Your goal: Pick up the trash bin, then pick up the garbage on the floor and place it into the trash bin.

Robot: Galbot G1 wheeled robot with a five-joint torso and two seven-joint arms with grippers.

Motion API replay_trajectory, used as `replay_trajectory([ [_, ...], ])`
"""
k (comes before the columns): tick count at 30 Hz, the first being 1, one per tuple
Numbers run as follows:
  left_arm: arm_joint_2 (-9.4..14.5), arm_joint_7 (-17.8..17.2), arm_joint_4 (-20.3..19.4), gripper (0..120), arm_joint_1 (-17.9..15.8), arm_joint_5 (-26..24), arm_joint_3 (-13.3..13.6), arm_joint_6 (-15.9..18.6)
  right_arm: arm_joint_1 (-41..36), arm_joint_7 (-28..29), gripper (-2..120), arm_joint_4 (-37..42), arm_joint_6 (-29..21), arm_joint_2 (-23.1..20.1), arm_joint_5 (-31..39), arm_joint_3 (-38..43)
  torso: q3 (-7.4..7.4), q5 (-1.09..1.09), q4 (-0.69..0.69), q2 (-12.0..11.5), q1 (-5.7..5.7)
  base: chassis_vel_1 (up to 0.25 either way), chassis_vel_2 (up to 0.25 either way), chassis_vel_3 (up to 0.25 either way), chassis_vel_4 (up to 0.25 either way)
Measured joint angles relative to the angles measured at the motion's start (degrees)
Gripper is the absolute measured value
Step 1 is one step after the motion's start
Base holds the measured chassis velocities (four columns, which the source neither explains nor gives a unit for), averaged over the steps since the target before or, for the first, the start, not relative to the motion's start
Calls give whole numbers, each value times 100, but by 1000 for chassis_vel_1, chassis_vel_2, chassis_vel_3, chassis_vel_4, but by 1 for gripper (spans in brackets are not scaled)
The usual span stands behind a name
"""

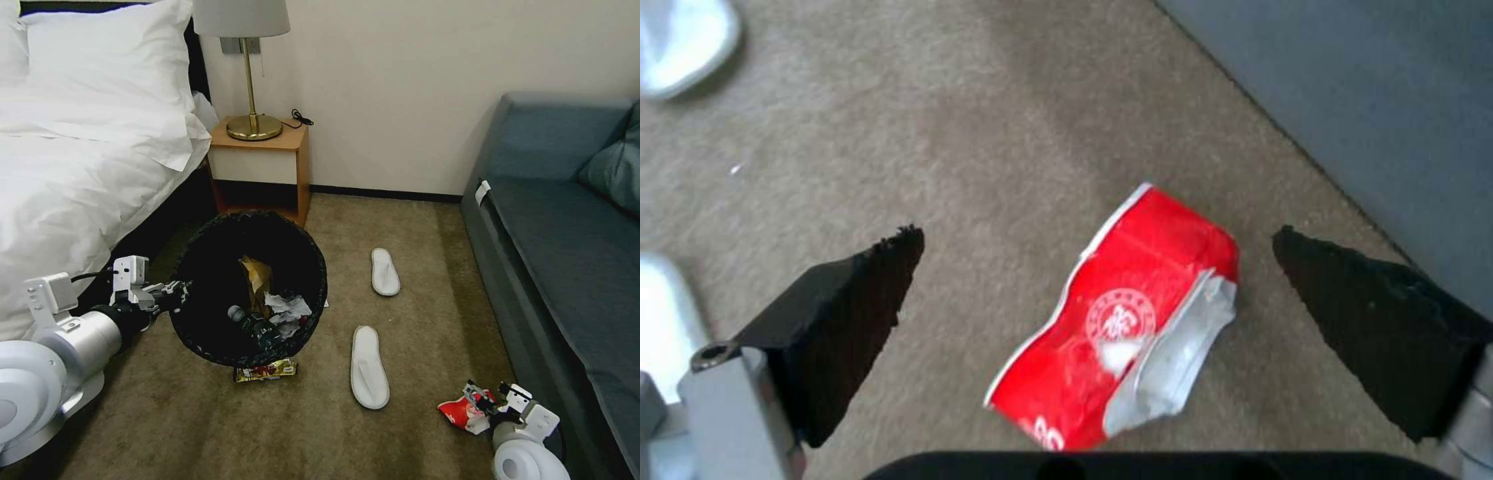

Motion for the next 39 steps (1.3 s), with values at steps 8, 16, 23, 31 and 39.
replay_trajectory([
  [8,4,3,-35,3,70,35,-19,0,484,-38,100,-1017,135,123,13,51,0,0,0,0,0,0,0,0,0],
  [16,52,7,-48,3,85,29,-62,0,731,-187,100,-1747,237,182,92,71,0,0,0,0,0,0,0,0,0],
  [23,67,-9,-54,3,67,25,-19,0,950,-355,100,-2312,507,150,239,-120,0,0,0,0,0,0,0,0,0],
  [31,62,-19,-52,3,45,43,41,0,1075,-351,99,-2491,684,51,464,-529,0,0,0,0,0,0,0,0,0],
  [39,72,-23,-44,3,45,32,24,-1,1116,-220,90,-2538,844,17,630,-871,0,0,0,0,0,0,0,0,0],
])
